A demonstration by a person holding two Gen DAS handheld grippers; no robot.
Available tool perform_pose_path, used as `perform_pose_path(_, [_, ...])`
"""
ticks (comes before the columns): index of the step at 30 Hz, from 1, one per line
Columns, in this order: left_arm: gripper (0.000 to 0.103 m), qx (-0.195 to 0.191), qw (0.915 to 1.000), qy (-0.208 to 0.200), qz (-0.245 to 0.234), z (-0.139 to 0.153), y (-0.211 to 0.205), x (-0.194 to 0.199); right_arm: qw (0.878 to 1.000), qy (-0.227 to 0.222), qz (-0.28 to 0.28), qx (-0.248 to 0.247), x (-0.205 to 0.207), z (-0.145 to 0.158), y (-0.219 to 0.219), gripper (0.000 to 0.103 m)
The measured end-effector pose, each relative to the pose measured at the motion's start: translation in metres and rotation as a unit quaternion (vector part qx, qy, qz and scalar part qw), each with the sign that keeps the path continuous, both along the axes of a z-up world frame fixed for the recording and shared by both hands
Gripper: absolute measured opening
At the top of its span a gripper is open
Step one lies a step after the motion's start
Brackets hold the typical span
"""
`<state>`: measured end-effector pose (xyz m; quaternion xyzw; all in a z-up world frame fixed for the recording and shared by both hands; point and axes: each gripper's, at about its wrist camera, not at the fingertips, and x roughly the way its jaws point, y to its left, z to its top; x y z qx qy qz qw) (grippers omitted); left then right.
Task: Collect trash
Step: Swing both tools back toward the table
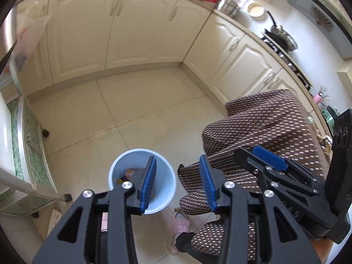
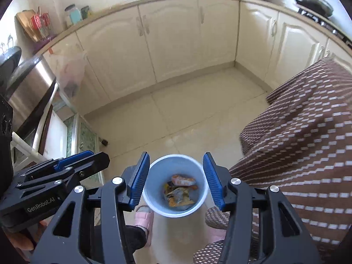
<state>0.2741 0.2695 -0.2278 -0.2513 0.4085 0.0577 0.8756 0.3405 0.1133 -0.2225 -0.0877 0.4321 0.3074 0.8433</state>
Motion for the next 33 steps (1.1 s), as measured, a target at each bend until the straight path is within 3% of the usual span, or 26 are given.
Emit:
perform_pose_path(8, [0.040,0.031,0.9963,-0.052,-0.061,0.061,-0.069,0.004,0.997,-0.052,-0.045,0.041,-0.015,0.059,-0.078,0.049])
perform_pose_path(10, [0.045,0.040,0.9943,-0.063,-0.076,0.075,-0.089,0.005,0.994,-0.073,-0.059,0.048,-0.019,0.077,-0.104,0.049])
perform_pose_path(12, [0.051,0.052,0.9911,-0.078,-0.095,0.090,-0.113,0.007,0.991,-0.093,-0.074,0.055,-0.023,0.093,-0.130,0.051])
perform_pose_path(17, [0.054,0.070,0.9807,-0.101,-0.152,0.115,-0.175,0.021,0.981,-0.131,-0.133,0.060,-0.025,0.118,-0.202,0.053])
perform_pose_path(26, [0.054,0.094,0.9574,-0.103,-0.253,0.123,-0.296,0.083,0.956,-0.137,-0.257,0.043,-0.005,0.119,-0.334,0.055])
perform_pose_path(33, [0.054,0.107,0.9471,-0.082,-0.291,0.112,-0.356,0.140,0.950,-0.100,-0.290,0.054,0.036,0.101,-0.376,0.055])
